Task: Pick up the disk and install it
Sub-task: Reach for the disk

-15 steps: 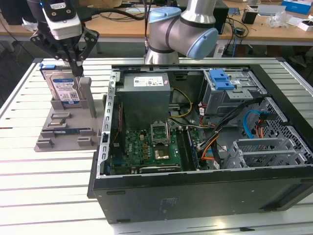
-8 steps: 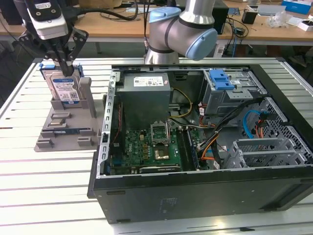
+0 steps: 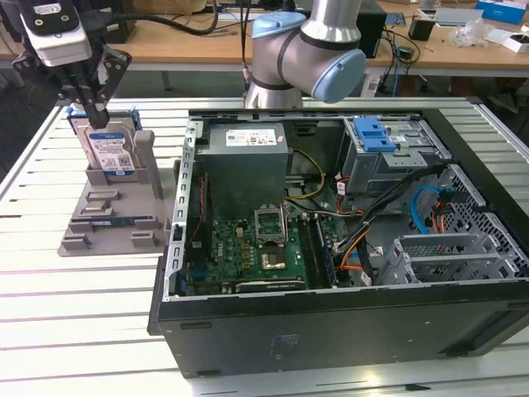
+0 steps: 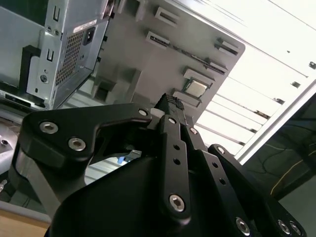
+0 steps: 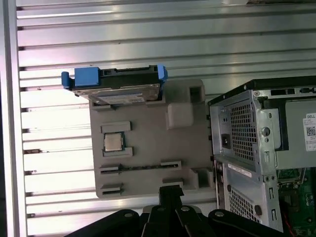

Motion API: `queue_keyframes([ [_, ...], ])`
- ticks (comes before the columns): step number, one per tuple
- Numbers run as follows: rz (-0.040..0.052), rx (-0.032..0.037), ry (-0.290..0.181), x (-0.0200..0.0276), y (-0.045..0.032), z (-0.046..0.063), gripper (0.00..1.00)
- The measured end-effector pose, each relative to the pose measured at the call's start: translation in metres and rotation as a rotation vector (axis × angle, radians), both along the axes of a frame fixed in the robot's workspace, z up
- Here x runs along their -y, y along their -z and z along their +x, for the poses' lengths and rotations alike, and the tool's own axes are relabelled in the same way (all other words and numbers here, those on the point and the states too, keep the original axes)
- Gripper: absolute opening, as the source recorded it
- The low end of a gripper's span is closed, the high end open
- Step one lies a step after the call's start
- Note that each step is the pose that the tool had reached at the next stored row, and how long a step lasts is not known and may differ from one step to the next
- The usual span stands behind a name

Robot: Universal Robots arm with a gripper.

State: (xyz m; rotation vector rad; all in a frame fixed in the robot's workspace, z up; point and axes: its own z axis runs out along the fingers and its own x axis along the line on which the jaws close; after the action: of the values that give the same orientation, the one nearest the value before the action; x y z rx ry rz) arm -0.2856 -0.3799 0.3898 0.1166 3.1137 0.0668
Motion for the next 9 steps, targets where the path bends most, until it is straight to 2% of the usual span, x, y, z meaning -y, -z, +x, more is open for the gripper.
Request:
queue_keyframes([
  [9, -0.0008, 0.0, 0.0, -0.0059, 0.0007, -0.018, 0.11],
])
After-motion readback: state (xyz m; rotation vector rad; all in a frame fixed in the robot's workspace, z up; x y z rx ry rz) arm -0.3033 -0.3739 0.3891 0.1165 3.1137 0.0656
